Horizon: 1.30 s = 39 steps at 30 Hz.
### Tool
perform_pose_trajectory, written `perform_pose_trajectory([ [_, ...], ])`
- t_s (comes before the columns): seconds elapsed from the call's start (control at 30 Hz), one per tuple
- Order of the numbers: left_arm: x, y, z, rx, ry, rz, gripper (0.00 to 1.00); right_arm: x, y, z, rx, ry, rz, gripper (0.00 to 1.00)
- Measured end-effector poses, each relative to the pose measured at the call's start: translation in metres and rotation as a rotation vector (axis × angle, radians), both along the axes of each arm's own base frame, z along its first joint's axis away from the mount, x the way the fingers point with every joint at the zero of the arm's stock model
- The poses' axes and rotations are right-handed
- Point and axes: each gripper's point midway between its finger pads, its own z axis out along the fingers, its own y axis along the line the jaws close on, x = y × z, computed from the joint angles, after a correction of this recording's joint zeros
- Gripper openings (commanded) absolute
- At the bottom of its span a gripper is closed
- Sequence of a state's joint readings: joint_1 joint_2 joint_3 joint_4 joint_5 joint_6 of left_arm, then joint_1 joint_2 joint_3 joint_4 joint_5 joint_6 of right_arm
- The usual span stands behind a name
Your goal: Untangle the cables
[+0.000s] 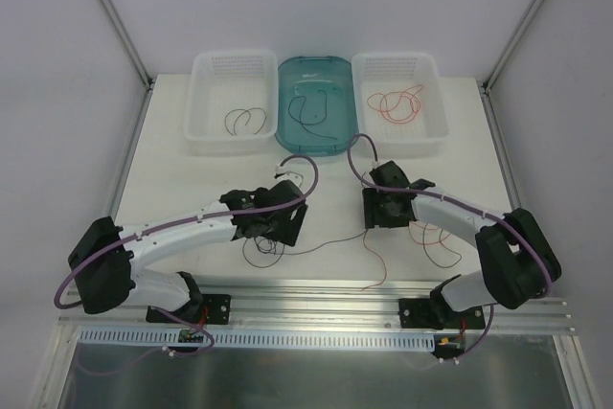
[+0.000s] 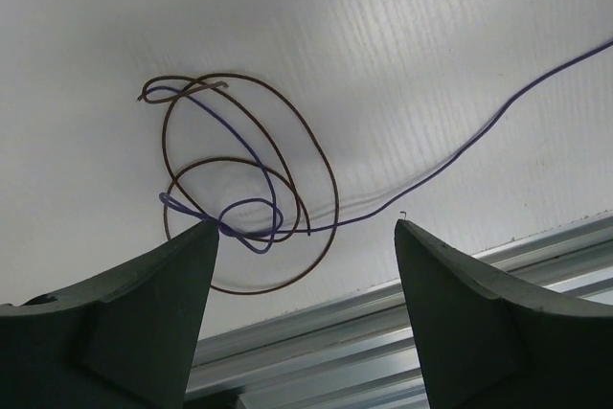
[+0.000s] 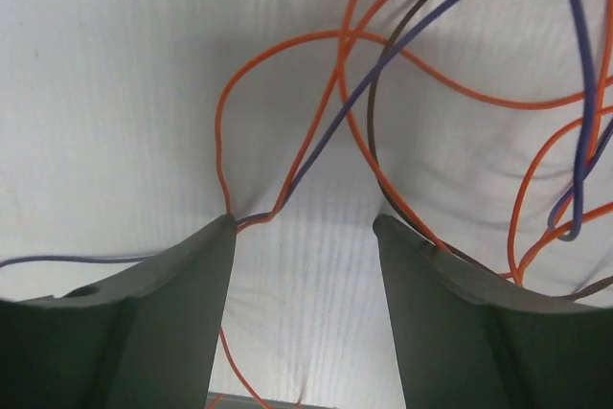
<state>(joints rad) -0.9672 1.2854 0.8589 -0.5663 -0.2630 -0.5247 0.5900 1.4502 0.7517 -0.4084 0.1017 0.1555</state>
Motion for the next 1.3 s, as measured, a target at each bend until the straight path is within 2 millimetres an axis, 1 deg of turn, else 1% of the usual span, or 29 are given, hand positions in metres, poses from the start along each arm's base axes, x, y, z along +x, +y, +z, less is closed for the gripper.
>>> perform_pose_trajectory([
  [0.13, 0.01, -0.013, 0.004, 0.035, -0.041, -0.005, 0.73, 0.006, -0.01, 0.001, 0.026, -0.017, -0.053, 0.65],
  [0.2, 0.015, -0.015, 0.005, 0.059, -0.054, 0.013, 0.66, 0.007, -0.011, 0.002, 0.032, -0.023, -0.06, 0.65],
  [0.33, 0.025, -0.012, 0.015, 0.084, -0.112, 0.073, 0.63, 0.006, -0.012, 0.002, 0.046, -0.038, -0.06, 0.65],
  [0.47, 0.034, -0.015, 0.031, 0.074, -0.165, 0.106, 0.58, 0.005, -0.011, 0.002, 0.057, -0.047, -0.058, 0.65],
  [0.5, 0.036, -0.016, 0.034, 0.069, -0.175, 0.116, 0.54, 0.005, -0.011, 0.002, 0.059, -0.049, -0.058, 0.65],
  [0.57, 0.039, -0.017, 0.036, 0.065, -0.184, 0.141, 0.52, 0.005, -0.011, 0.003, 0.062, -0.05, -0.058, 0.65],
  [0.67, 0.04, -0.018, 0.022, 0.093, -0.166, 0.172, 0.49, 0.005, -0.011, 0.003, 0.067, -0.053, -0.057, 0.65],
  [0.73, 0.039, -0.018, 0.006, 0.127, -0.136, 0.188, 0.47, 0.004, -0.011, 0.003, 0.07, -0.055, -0.056, 0.66],
  [0.8, 0.037, -0.018, -0.01, 0.163, -0.107, 0.203, 0.46, 0.003, -0.011, 0.003, 0.074, -0.058, -0.056, 0.65],
  [0.93, 0.033, -0.019, -0.032, 0.2, -0.057, 0.214, 0.45, 0.0, -0.012, 0.003, 0.078, -0.058, -0.054, 0.65],
  [1.1, 0.027, -0.028, -0.045, 0.158, -0.009, 0.219, 0.45, -0.002, -0.013, 0.004, 0.08, -0.06, -0.054, 0.65],
  [1.2, 0.021, -0.028, -0.053, 0.144, 0.019, 0.225, 0.45, -0.004, -0.014, 0.004, 0.08, -0.057, -0.053, 0.66],
  [1.3, 0.015, -0.024, -0.06, 0.144, 0.041, 0.242, 0.45, -0.005, -0.015, 0.004, 0.079, -0.056, -0.054, 0.66],
])
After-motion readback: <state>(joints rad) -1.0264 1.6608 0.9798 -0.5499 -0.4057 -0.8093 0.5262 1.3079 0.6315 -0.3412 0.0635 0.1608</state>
